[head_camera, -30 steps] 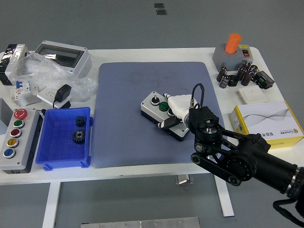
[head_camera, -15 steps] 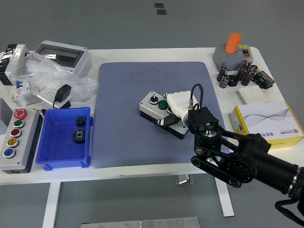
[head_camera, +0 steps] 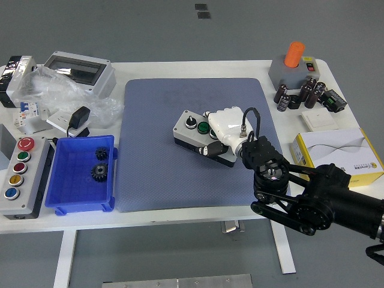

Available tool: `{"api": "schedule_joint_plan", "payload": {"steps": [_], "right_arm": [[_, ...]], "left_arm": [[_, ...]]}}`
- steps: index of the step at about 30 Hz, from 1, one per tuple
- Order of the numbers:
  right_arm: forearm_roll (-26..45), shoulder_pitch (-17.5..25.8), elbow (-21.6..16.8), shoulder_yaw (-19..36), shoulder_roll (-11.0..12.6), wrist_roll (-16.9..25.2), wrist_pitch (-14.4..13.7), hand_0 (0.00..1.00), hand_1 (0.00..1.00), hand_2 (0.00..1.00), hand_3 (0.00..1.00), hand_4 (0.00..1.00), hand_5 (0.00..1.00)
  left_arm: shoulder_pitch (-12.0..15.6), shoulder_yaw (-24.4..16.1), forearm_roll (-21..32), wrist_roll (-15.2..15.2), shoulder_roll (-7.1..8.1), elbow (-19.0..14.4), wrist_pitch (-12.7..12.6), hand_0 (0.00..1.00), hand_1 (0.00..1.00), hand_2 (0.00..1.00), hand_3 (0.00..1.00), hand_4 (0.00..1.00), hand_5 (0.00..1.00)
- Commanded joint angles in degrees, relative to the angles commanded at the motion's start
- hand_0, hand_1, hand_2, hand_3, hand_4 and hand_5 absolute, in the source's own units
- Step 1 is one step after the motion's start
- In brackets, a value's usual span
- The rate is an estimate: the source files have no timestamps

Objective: Pick up the button,place it on the desk,press the button,press the button

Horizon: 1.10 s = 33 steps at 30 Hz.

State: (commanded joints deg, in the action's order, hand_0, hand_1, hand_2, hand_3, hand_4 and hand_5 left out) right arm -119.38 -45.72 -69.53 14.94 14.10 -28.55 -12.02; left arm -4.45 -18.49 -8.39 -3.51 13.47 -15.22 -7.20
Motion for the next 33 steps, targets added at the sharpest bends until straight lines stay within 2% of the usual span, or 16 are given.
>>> {"api": "schedule_joint_plan", "payload": {"steps": [6, 9, 10, 14, 15, 16, 21, 22, 26, 27, 28, 33], "right_arm": [[2.03, -2.58, -2.41, -5.71, 1.62, 9.79, -6.47, 0.223, 0.419, 0.37, 0.457, 0.347, 0.002], [2.77, -3.55, -2.88, -6.91, 2.01, 14.03, -7.5, 0.223, 0.419, 0.37, 0.457, 0.347, 0.002], [2.91, -3.85, -2.81, -7.09, 2.08, 15.24, -7.68, 0.277, 0.444, 0.373, 0.447, 0.255, 0.002], [2.91, -5.25, -1.8, -8.11, 1.98, 19.77, -8.12, 0.277, 0.444, 0.373, 0.447, 0.255, 0.002], [2.89, -5.58, -1.35, -8.39, 1.88, 20.37, -8.14, 0.277, 0.444, 0.373, 0.447, 0.255, 0.002], [2.87, -5.85, -0.89, -8.61, 1.76, 20.81, -8.11, 0.387, 0.463, 0.374, 0.425, 0.219, 0.002], [3.27, -6.83, 3.53, -8.93, 0.79, 22.17, -7.74, 0.387, 0.463, 0.374, 0.425, 0.219, 0.002], [3.45, -6.93, 4.35, -8.9, 0.68, 22.27, -7.64, 0.445, 0.487, 0.374, 0.416, 0.219, 0.002], [4.29, -7.11, 7.43, -8.63, 0.5, 22.59, -7.09, 0.445, 0.487, 0.374, 0.416, 0.219, 0.002], [4.39, -7.12, 7.77, -8.64, 0.53, 22.65, -7.02, 0.445, 0.487, 0.374, 0.416, 0.219, 0.002], [4.45, -7.12, 7.97, -8.72, 0.58, 22.72, -6.96, 0.488, 0.505, 0.377, 0.42, 0.223, 0.002], [4.37, -7.03, 8.28, -9.11, 0.6, 23.1, -6.61, 0.488, 0.505, 0.377, 0.42, 0.223, 0.002]], "left_arm": [[-0.09, -0.22, -0.21, 0.11, -0.07, 0.01, -0.26, 0.631, 0.608, 0.571, 0.56, 0.461, 0.04], [-0.09, -0.55, -0.54, 0.04, -0.13, 0.01, -0.38, 0.631, 0.608, 0.571, 0.56, 0.461, 0.04], [-0.08, -0.66, -0.65, 0.01, -0.15, 0.01, -0.42, 0.631, 0.608, 0.572, 0.56, 0.461, 0.04], [-0.1, -1.08, -1.13, -0.11, -0.19, 0.01, -0.58, 0.631, 0.608, 0.572, 0.56, 0.461, 0.04], [-0.13, -1.14, -1.2, -0.11, -0.19, 0.01, -0.6, 0.631, 0.608, 0.572, 0.56, 0.461, 0.04], [-0.15, -1.17, -1.24, -0.11, -0.18, 0.0, -0.62, 0.631, 0.606, 0.572, 0.56, 0.46, 0.043], [-0.33, -1.25, -1.4, -0.01, -0.24, -0.03, -0.71, 0.631, 0.606, 0.572, 0.56, 0.46, 0.043], [-0.35, -1.26, -1.43, -0.01, -0.26, -0.03, -0.72, 0.631, 0.607, 0.572, 0.561, 0.457, 0.047], [-0.36, -1.28, -1.46, 0.03, -0.31, -0.05, -0.78, 0.631, 0.607, 0.572, 0.561, 0.457, 0.047], [-0.35, -1.31, -1.5, 0.03, -0.31, -0.05, -0.8, 0.631, 0.607, 0.572, 0.561, 0.457, 0.047], [-0.34, -1.36, -1.52, 0.03, -0.3, -0.05, -0.84, 0.631, 0.607, 0.571, 0.559, 0.456, 0.049], [-0.3, -1.33, -1.43, 0.14, -0.29, -0.06, -0.98, 0.631, 0.607, 0.571, 0.559, 0.456, 0.049]]}}
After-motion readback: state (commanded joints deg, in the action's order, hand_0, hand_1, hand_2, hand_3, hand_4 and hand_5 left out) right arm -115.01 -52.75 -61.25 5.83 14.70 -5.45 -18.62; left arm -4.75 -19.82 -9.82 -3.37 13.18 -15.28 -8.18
